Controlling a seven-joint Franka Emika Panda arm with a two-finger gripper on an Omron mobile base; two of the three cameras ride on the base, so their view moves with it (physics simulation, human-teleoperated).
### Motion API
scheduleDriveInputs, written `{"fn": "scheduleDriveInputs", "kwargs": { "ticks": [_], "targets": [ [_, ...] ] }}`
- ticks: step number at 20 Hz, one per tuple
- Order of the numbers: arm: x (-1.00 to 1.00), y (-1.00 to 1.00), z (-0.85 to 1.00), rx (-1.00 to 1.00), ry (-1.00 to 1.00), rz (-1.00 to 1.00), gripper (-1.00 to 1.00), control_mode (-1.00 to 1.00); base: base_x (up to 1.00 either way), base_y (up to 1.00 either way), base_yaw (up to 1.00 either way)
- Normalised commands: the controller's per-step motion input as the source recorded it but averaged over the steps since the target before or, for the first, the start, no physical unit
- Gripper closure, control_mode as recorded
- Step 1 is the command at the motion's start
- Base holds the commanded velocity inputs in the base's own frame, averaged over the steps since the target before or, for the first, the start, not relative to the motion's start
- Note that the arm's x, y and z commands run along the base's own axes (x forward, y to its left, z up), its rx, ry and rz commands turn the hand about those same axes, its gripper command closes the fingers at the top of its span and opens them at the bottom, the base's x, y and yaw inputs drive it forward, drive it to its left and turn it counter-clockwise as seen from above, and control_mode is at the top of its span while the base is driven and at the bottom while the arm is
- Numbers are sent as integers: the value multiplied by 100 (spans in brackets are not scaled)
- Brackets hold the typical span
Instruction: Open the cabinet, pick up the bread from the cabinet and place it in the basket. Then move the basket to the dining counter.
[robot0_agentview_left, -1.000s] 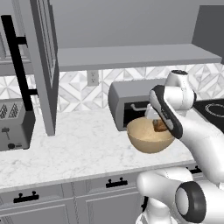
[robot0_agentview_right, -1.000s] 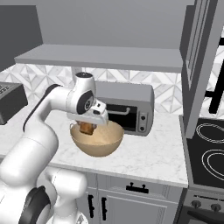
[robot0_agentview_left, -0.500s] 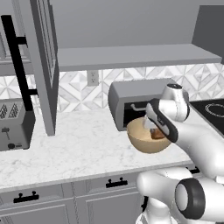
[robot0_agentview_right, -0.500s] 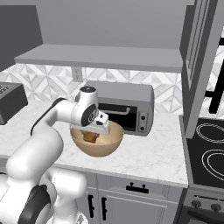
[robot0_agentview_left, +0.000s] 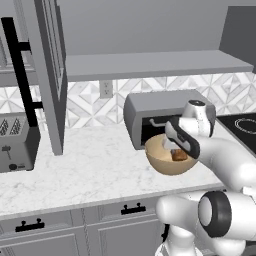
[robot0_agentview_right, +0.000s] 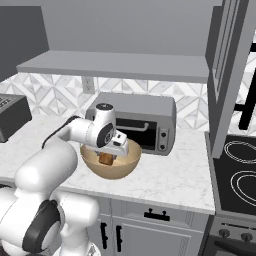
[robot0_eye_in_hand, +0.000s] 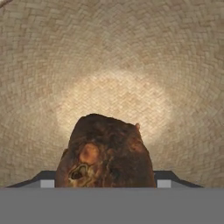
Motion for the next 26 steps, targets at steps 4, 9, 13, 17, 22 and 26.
{"fn": "scheduleDriveInputs", "kwargs": {
  "ticks": [4,9,13,17,22,26],
  "targets": [
    [3,-7,-8,0,1,0,100,-100,0,0,0],
    [0,-1,-4,0,0,0,-100,-100,0,0,0],
    [6,0,-6,0,0,0,-100,-100,0,0,0],
    [15,6,-17,0,0,0,-100,-100,0,0,0],
    [24,10,-15,0,0,0,-100,-100,0,0,0],
    [1,0,0,0,0,0,-100,-100,0,0,0]
  ]
}}
